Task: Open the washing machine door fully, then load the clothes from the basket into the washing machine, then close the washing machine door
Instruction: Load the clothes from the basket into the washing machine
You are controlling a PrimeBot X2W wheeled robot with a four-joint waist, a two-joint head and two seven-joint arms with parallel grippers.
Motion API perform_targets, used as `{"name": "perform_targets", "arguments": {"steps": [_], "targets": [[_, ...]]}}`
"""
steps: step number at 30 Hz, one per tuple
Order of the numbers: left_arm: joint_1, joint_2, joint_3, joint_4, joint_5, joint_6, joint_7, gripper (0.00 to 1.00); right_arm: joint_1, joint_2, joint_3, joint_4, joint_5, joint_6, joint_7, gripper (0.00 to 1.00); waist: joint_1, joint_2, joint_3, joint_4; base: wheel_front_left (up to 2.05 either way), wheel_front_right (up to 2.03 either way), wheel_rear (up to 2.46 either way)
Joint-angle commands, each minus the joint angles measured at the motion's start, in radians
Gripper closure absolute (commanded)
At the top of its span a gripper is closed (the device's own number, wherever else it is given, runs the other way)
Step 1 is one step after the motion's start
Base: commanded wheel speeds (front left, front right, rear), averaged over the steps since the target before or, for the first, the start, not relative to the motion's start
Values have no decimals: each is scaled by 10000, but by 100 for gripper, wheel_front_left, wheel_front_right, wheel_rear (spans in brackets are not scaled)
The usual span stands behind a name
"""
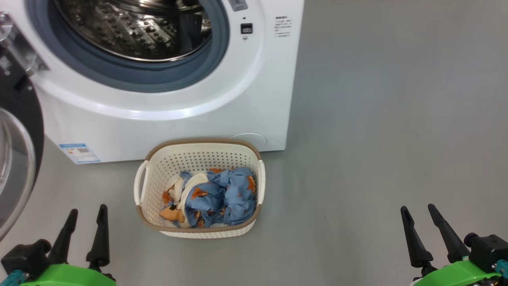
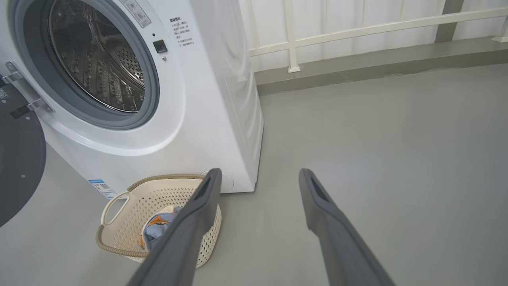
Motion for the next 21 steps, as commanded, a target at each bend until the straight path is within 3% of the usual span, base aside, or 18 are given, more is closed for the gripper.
{"name": "perform_targets", "arguments": {"steps": [1, 21], "targets": [[-292, 284, 311, -248, -99, -24, -55, 0, -154, -86, 226, -265, 26, 29, -120, 0, 1, -1, -43, -175, 0, 0, 0], [-257, 186, 233, -280, -321, -25, -55, 0, -45, -41, 159, -292, 32, 29, -120, 0, 1, -1, -143, -676, 0, 0, 0]]}}
